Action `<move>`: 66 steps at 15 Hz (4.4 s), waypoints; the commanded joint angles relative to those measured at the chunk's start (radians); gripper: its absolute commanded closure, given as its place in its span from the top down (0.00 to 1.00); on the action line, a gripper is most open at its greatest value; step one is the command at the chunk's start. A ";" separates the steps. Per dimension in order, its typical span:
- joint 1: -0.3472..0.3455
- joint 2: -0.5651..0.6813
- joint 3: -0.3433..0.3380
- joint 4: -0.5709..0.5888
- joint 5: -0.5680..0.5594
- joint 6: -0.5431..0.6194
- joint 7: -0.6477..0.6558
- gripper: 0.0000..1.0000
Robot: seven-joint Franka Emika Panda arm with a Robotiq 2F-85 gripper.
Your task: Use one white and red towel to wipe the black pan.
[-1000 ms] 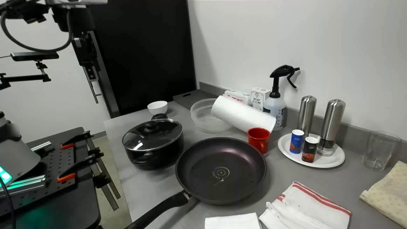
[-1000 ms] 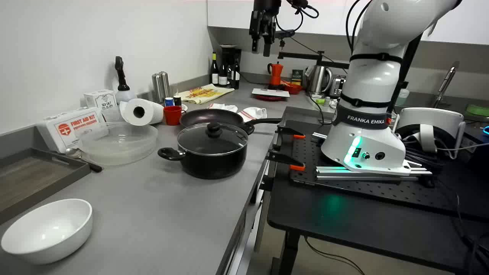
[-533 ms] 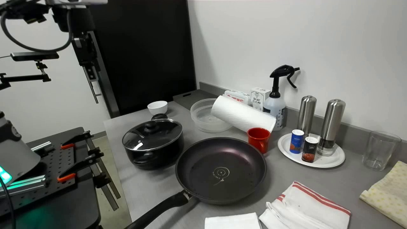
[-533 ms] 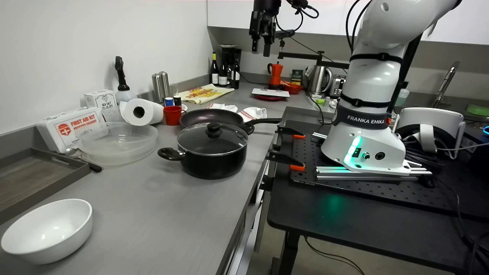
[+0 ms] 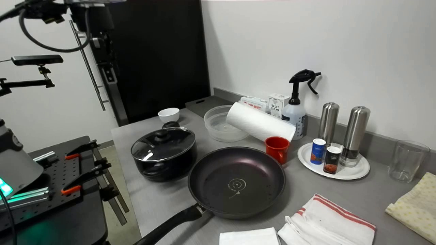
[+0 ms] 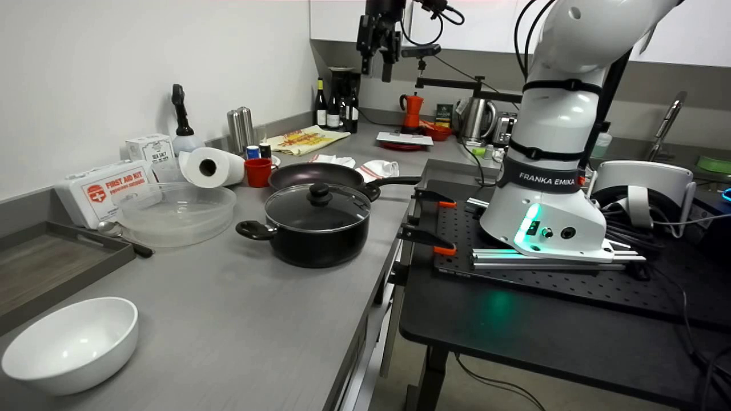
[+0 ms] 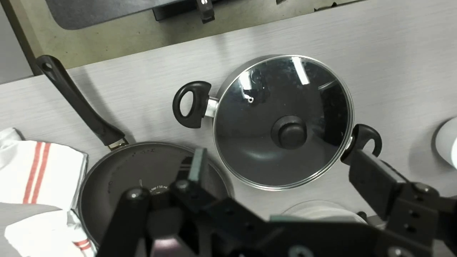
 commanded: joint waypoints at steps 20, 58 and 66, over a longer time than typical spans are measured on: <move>-0.170 0.979 -0.149 0.790 0.291 0.279 0.508 1.00; -0.400 1.422 -0.158 0.975 0.308 0.442 0.384 1.00; -0.389 1.564 -0.213 1.068 0.258 0.440 0.397 1.00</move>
